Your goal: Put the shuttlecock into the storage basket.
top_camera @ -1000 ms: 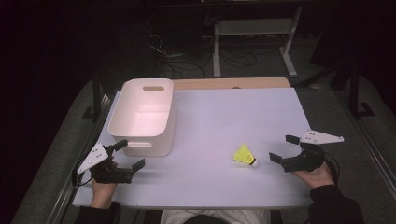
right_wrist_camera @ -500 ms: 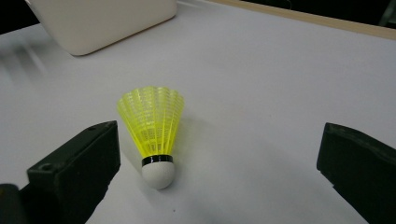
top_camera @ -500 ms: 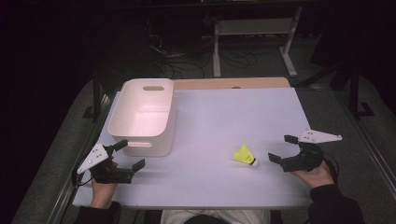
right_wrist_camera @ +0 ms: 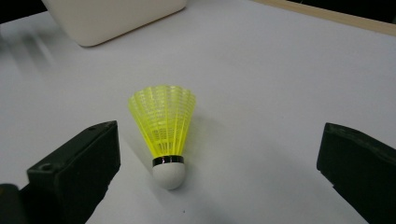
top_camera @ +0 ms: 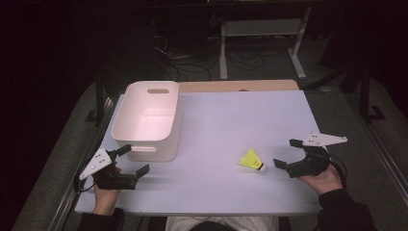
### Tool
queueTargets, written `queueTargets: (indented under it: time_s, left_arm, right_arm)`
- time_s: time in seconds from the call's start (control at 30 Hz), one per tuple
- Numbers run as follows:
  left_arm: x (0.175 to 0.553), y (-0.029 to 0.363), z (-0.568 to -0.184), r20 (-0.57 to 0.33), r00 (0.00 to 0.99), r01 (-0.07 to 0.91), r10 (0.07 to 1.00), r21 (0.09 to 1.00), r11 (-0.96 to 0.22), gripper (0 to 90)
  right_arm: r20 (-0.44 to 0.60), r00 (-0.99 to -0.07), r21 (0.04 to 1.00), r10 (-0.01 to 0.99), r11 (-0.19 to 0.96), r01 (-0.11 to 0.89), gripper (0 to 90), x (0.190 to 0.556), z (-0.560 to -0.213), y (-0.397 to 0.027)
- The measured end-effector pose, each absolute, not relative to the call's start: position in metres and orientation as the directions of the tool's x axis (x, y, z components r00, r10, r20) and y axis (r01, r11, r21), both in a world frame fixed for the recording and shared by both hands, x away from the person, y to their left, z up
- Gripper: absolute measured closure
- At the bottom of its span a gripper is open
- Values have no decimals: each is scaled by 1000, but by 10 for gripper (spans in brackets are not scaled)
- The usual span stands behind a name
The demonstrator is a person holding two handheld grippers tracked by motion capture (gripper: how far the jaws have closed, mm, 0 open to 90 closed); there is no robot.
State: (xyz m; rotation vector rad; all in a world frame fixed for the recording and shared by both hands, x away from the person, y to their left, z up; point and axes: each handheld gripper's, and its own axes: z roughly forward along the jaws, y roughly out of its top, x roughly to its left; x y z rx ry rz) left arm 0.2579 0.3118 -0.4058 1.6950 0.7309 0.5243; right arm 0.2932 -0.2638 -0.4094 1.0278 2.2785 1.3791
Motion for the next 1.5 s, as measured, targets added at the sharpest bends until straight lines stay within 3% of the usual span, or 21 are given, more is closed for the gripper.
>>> queueTargets:
  time_s: [1.5]
  left_arm:
    - [257, 312, -406, -33, 703, 193, 710, 970, -146, 0]
  right_arm:
    - [79, -798, 763, 597, 479, 434, 0, 304, -399, -229]
